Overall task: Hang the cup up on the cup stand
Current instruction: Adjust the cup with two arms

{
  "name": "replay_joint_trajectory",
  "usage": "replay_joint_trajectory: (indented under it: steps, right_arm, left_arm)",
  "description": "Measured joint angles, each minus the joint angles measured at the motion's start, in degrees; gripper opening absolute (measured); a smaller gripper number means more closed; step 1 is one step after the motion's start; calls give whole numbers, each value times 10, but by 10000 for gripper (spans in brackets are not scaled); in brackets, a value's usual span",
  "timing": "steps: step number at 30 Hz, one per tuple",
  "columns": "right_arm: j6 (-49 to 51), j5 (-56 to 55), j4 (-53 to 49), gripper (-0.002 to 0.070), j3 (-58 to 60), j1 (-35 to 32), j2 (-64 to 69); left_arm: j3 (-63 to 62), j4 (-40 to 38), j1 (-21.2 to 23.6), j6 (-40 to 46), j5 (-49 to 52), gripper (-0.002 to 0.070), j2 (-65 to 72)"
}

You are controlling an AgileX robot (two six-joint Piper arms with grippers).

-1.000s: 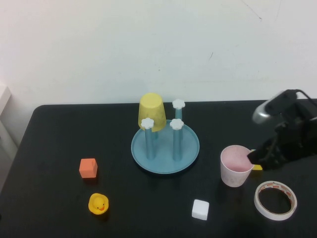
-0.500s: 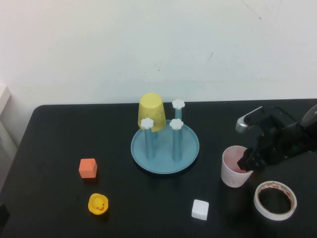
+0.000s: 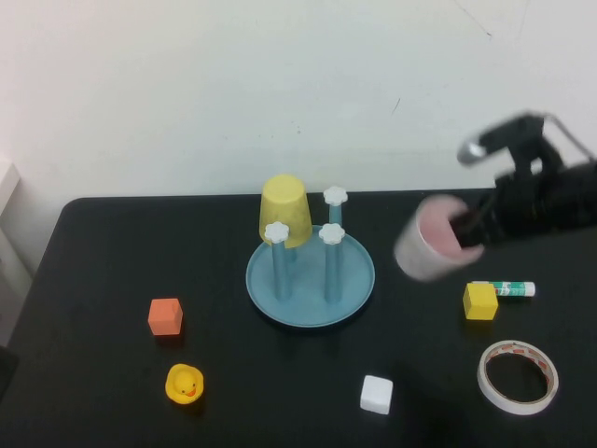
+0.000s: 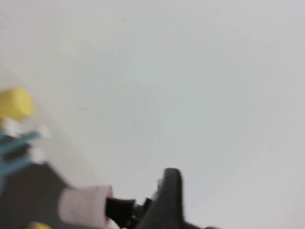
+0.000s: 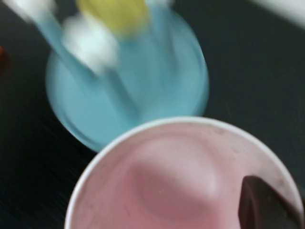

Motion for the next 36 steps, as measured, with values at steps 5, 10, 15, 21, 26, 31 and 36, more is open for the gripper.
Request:
replay_joint_trajectory:
  steps: [5,10,15,21,26,31,36]
  right_arm:
    - [-94,34,134,28,0,54,-84]
    - [-242,89,380,28,0,136,-112]
    - [-282,91,435,28,-6,213,-111]
    - [-284,91,439,28,-6,270,-111]
    - [-284,89,440,28,-11,287,-111]
    - [-284,64,441,27,-22,289,-111]
    - [-287,46,443,27,-22,289,-111]
  left_arm:
    - [0,-110,0,0,-19,681,11]
    - [0,-172,0,0,-23,690,39]
    - [0,-184,0,0,-27,692,86]
    - [0,-212,0,3,-13,692,164]
    - [-1,-212,0,30,20,692,232]
    - [-34,-212,0,31,76,692,293]
    - [-81,-212,0,41,94,692,337]
